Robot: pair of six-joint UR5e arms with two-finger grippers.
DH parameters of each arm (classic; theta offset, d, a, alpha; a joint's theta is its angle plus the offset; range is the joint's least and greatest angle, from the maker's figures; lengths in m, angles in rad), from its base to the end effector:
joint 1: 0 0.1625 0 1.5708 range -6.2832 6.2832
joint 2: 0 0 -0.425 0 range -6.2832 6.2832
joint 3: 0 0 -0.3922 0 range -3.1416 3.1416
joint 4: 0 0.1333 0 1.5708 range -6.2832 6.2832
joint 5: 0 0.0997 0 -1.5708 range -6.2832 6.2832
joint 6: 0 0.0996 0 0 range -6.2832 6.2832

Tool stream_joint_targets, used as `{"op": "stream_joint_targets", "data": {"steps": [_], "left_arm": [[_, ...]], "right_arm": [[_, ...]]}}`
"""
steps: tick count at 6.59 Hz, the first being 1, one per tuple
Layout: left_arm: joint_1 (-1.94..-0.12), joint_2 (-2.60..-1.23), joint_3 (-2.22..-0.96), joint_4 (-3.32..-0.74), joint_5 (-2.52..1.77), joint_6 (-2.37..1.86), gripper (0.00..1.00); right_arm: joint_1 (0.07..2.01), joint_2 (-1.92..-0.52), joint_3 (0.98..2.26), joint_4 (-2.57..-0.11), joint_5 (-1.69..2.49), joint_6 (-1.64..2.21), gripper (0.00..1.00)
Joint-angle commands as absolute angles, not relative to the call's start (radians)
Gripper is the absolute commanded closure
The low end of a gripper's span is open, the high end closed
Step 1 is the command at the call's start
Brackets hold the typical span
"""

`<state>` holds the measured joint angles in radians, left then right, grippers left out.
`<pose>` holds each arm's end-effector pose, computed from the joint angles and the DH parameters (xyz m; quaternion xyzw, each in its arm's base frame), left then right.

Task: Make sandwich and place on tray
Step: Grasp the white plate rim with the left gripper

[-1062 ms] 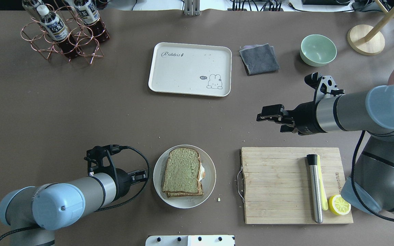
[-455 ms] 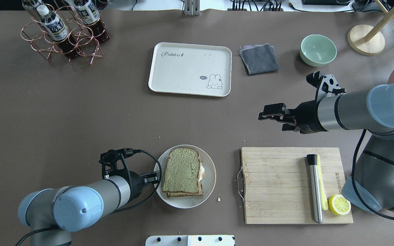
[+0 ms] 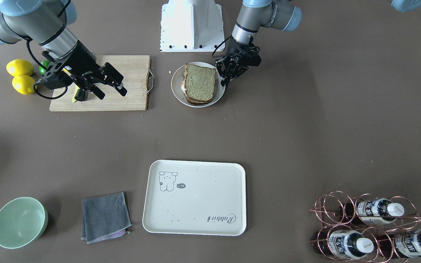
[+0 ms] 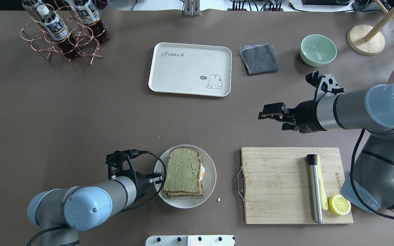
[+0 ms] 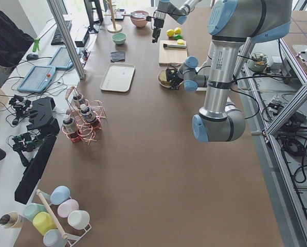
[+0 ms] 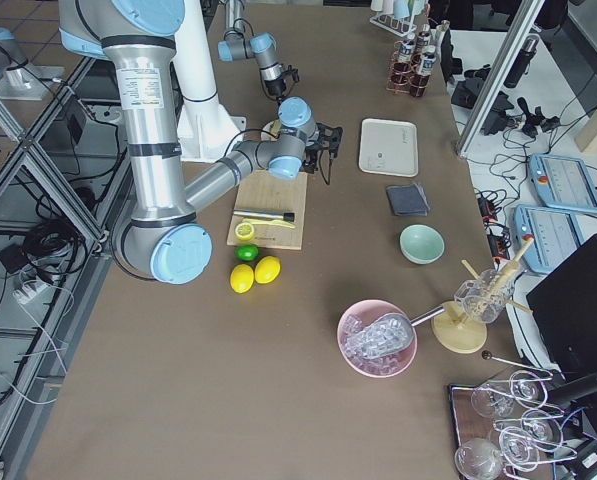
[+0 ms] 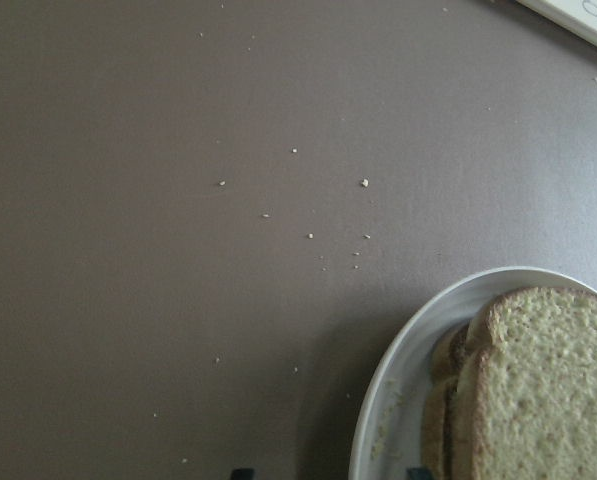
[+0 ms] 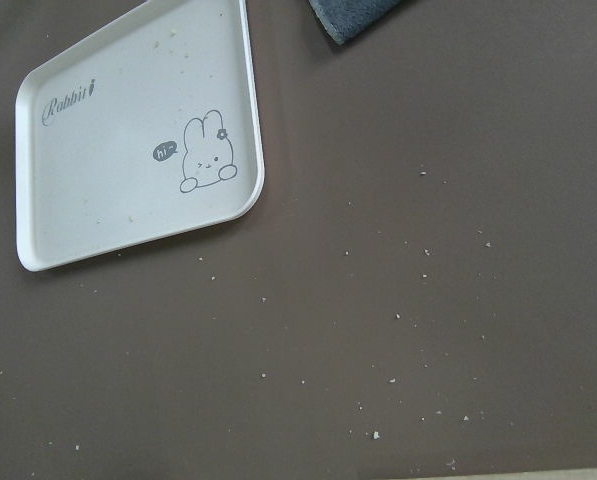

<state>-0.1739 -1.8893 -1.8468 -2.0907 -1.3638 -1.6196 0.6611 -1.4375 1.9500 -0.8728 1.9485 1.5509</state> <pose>0.5539 -0.2534 0.2999 0.1204 0.5195 -0.1481 0.8329 -0.3512 -0.3955 0.3308 0.0411 -0.5783 0.1532 0.8002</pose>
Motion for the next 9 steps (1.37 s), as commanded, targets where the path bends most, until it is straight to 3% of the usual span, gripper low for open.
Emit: {"op": "stream_joint_targets", "data": {"steps": [1,6,9], "left_arm": [[-0.173,-1.896,-1.844,-2.091,-1.365,-1.618,1.00],[-0.262,-1.901,-1.910,-2.079,-1.411,-1.621,1.00],[-0.469,-2.144,-1.763,-1.873,-1.537,-1.629,1.00]], "right_arm": [[0.661,-1.437,1.948,-0.873,1.948,1.551,0.00],[0.661,-1.439,1.951,-0.871,1.950,1.552,0.00],[0.676,-1.436,1.948,-0.848,1.939,1.551,0.00]]}}
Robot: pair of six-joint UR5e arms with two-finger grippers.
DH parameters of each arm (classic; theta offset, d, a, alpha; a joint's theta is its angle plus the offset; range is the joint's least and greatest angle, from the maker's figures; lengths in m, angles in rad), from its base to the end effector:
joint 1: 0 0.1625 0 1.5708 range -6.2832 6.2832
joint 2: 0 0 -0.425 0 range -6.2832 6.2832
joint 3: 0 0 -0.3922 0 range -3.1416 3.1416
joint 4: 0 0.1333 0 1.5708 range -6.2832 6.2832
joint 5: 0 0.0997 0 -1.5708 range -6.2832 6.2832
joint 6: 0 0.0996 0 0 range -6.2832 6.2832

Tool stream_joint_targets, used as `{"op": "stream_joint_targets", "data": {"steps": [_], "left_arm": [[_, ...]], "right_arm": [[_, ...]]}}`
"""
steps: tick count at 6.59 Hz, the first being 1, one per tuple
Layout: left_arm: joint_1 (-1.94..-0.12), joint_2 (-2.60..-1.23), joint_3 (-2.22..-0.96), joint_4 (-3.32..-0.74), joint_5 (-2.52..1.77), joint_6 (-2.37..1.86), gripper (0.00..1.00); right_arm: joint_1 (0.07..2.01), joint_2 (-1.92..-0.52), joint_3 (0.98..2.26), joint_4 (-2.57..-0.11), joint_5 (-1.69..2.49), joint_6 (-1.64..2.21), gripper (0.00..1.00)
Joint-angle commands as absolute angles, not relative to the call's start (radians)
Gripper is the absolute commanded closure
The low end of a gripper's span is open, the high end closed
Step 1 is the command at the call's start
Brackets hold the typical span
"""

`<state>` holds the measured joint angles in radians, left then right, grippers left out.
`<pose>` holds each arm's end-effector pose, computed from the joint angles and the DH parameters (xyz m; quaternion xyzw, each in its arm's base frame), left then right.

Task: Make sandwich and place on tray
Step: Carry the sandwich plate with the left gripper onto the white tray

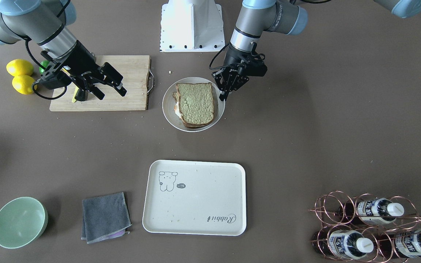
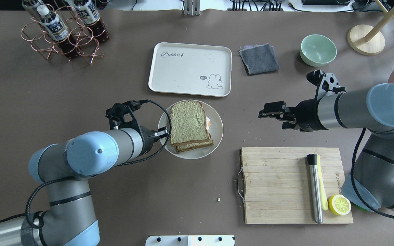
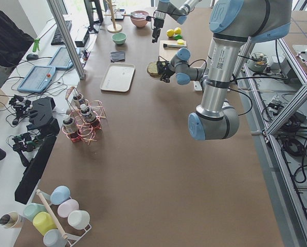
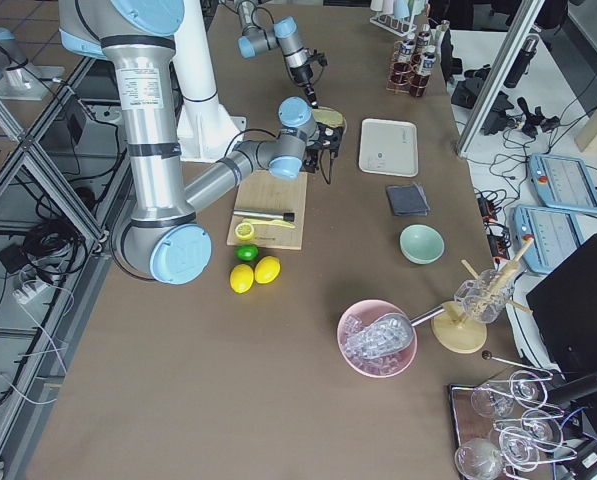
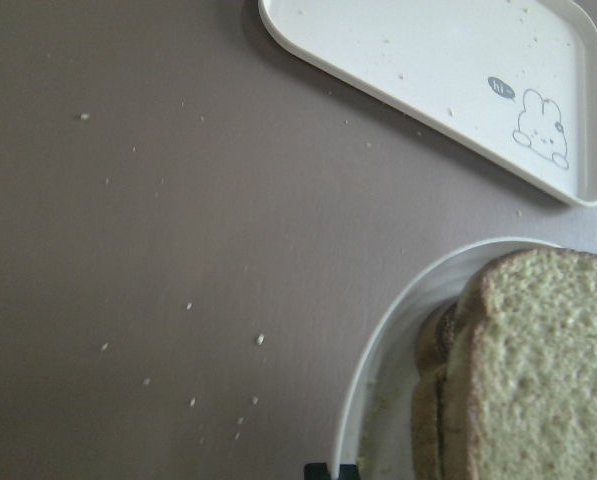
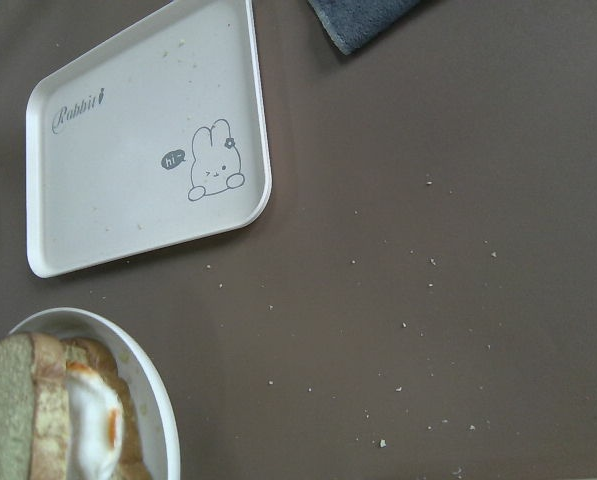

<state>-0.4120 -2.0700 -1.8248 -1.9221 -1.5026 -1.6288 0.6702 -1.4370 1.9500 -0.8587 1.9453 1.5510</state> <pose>0.5149 -0.3779 0.2230 0.1209 0.5110 -0.2155 0.8233 -0.3469 -0.3985 0.3288 0.0477 -0.5831 0.1554 0.7959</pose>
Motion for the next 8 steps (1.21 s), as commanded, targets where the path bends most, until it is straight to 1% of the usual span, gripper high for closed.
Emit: {"op": "stream_joint_targets", "data": {"steps": [1,3,5,6,8], "left_arm": [[-0.501,-2.186,-1.696,-1.876,-1.539,-1.625,1.00],[-0.561,-2.287,-1.518,-1.910,-1.566,-1.621,1.00],[-0.629,-2.357,-1.322,-2.020,-1.588,-1.618,1.00],[-0.640,-2.379,-1.266,-2.052,-1.588,-1.618,1.00],[-0.637,-2.391,-1.203,-2.110,-1.583,-1.620,1.00]], "right_arm": [[0.676,-1.433,1.947,-0.848,1.939,1.551,0.00],[0.676,-1.430,1.941,-0.848,1.937,1.554,0.00],[0.676,-1.431,1.939,-0.848,1.936,1.560,0.00],[0.676,-1.431,1.939,-0.848,1.928,1.562,0.00],[0.676,-1.428,1.936,-0.848,1.928,1.559,0.00]]}}
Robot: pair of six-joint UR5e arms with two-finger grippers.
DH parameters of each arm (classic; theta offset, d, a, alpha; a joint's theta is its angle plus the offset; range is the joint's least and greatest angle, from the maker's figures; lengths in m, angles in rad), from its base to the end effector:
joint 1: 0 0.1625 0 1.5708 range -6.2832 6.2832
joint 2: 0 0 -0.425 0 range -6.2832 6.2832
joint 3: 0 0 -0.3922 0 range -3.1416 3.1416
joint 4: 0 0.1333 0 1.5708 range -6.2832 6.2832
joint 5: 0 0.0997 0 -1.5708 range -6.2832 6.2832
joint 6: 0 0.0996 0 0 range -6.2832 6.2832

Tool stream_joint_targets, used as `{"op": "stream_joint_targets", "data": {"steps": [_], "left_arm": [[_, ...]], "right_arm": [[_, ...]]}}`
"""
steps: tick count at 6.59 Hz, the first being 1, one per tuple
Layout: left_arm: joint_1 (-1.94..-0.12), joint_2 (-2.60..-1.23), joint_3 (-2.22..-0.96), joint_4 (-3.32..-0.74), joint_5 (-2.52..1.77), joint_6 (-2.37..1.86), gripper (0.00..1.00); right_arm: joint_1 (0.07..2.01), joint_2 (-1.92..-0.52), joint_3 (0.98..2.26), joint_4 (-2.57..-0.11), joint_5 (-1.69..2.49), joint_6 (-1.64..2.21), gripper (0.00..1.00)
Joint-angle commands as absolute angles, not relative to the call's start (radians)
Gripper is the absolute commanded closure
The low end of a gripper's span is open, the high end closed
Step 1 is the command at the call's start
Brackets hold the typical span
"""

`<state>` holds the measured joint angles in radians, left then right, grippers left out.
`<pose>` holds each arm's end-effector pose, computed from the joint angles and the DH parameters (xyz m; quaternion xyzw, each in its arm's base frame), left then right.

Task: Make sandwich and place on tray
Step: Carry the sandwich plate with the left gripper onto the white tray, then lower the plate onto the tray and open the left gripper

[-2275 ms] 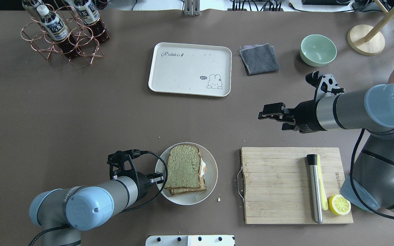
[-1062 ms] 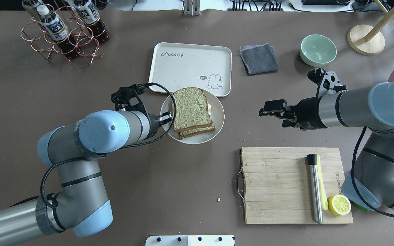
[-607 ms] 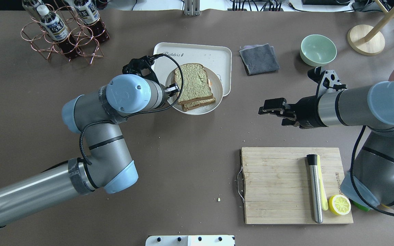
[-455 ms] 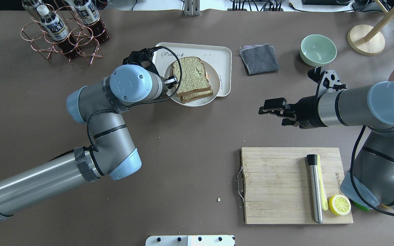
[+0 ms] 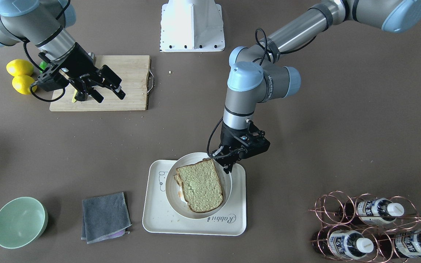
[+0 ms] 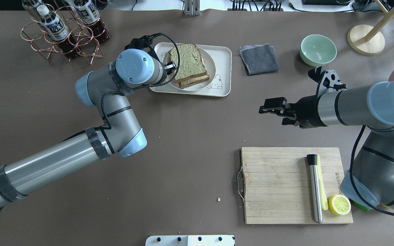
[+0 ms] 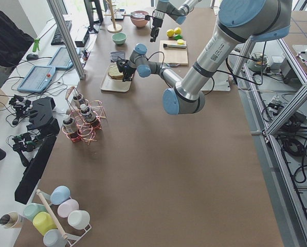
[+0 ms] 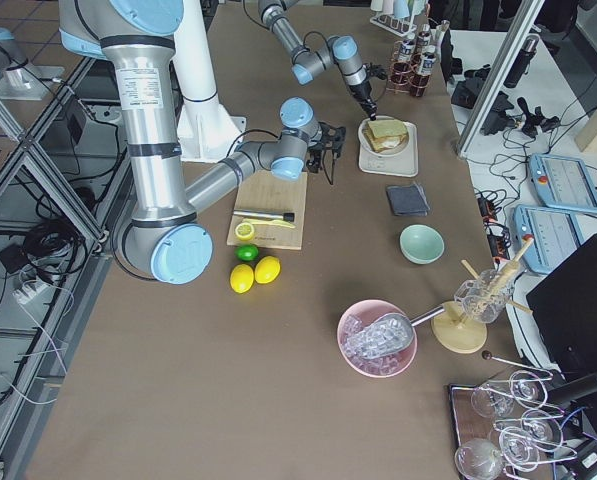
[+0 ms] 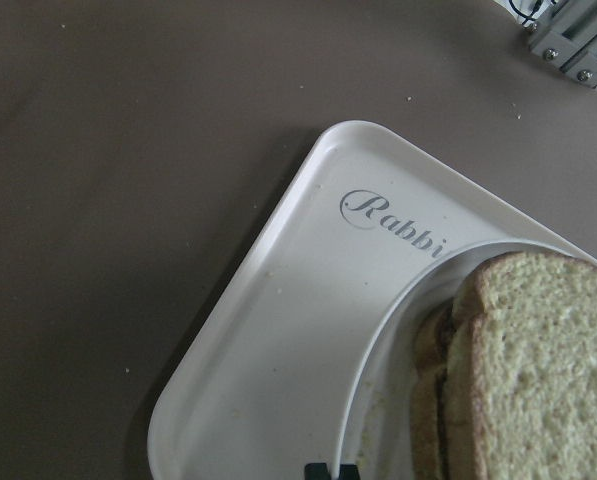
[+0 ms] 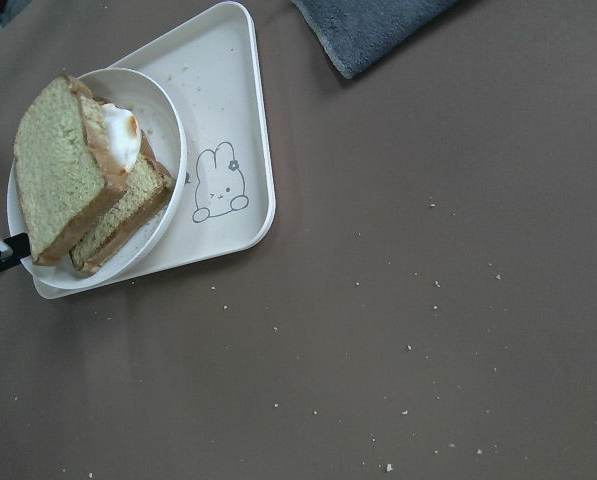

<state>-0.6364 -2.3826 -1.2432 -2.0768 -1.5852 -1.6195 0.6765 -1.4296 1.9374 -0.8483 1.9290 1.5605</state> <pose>0.5597 -0.5776 0.2437 0.1315 0.4566 -0.2923 0.8299 -0.3468 -0.4046 0.3297 0.0542 -0.5837 0.1656 0.7931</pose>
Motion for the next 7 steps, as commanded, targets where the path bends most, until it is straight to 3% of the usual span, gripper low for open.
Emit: {"op": "stream_joint_targets", "data": {"steps": [1,5,6,7], "left_arm": [[-0.634,-2.398,-1.163,-2.146,-1.582,-1.621,1.00],[-0.640,-2.416,-1.127,-2.177,-1.577,-1.629,1.00],[-0.643,-2.413,-1.124,-2.207,-1.577,-1.623,0.34],[-0.646,-2.411,-1.121,-2.209,-1.577,-1.620,0.03]], "right_arm": [[0.676,-1.428,1.934,-0.848,1.927,1.557,0.00],[0.676,-1.427,1.936,-0.848,1.928,1.552,0.00],[0.676,-1.427,1.936,-0.848,1.928,1.552,0.00],[0.676,-1.425,1.936,-0.848,1.927,1.554,0.00]]}}
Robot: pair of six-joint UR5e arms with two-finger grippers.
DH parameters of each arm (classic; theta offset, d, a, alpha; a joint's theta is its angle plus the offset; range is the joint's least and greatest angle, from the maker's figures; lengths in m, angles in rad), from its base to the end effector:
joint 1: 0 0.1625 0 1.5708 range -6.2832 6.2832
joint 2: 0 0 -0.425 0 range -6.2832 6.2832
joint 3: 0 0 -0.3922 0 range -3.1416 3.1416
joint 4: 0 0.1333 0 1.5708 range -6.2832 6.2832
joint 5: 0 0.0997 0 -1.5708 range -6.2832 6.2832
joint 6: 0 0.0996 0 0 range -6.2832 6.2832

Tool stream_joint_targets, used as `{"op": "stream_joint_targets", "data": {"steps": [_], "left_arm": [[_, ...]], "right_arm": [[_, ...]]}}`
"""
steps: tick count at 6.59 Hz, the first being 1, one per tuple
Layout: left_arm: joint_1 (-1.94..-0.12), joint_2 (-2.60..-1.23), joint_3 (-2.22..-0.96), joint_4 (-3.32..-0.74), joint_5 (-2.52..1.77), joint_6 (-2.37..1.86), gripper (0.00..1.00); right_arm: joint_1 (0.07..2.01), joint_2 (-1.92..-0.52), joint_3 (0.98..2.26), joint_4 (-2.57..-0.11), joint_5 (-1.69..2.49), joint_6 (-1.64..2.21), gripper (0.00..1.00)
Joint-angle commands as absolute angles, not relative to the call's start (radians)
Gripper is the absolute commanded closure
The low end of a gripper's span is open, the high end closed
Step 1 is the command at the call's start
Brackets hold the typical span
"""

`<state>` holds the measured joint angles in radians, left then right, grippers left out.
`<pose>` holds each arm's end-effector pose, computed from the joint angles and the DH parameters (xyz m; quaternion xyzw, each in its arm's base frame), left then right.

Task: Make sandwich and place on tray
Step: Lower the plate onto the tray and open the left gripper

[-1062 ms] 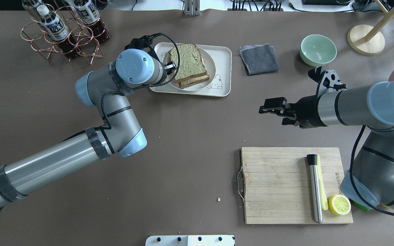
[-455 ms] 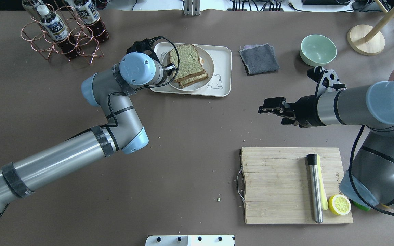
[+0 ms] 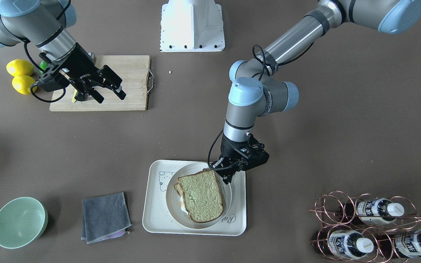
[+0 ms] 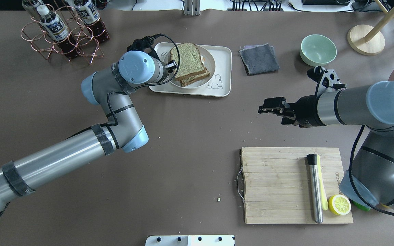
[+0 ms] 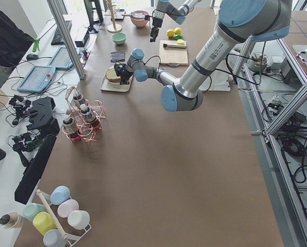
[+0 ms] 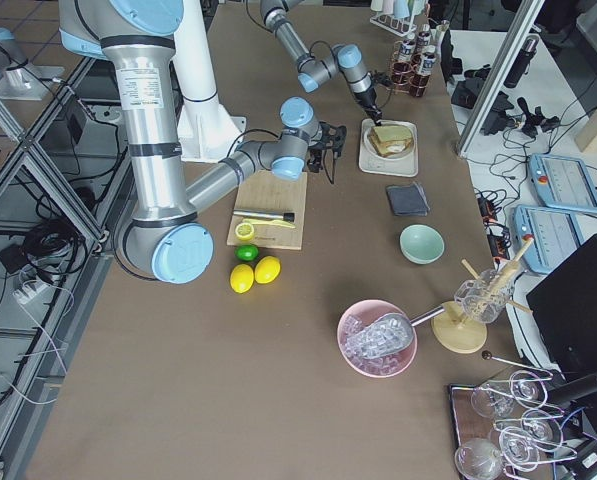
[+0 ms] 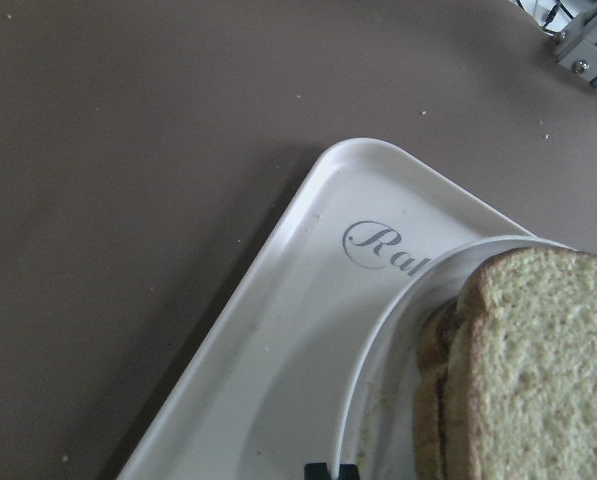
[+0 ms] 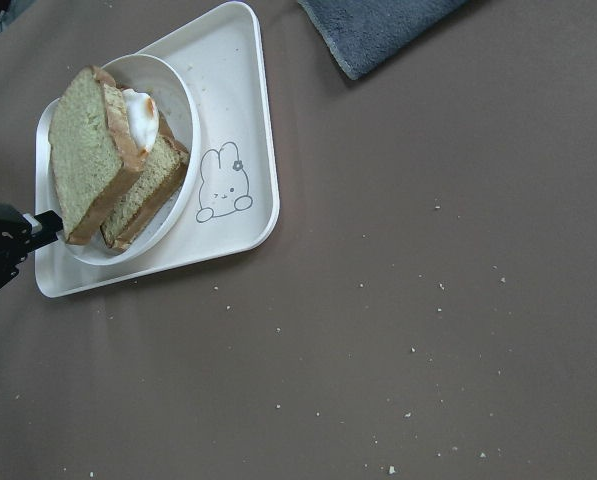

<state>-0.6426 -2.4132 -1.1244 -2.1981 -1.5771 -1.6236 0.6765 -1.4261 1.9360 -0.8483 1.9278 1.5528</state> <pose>0.5737 -0.5952 0.2608 0.1397 0.4693 -0.2956 0.8203 -0.3475 -0.4053 0.3286 0.0573 -0.5841 0.1626 0.7932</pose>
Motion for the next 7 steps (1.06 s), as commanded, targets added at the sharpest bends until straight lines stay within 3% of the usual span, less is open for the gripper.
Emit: {"op": "stream_joint_targets", "data": {"steps": [1,4,6,7], "left_arm": [[-0.659,-2.411,-1.121,-2.207,-1.583,-1.620,0.02],[-0.719,-2.410,-1.169,-2.177,-1.665,-1.580,0.02],[-0.764,-2.338,-1.364,-2.033,-1.800,-1.575,0.02],[-0.772,-2.230,-1.520,-1.993,-1.827,-1.542,0.02]], "right_arm": [[0.680,-1.425,1.936,-0.848,1.927,1.552,0.00],[0.702,-1.422,1.937,-0.850,1.936,1.549,0.00],[0.808,-1.391,1.925,-0.867,2.052,1.543,0.00],[0.878,-1.402,1.905,-0.867,2.134,1.479,0.00]]}}
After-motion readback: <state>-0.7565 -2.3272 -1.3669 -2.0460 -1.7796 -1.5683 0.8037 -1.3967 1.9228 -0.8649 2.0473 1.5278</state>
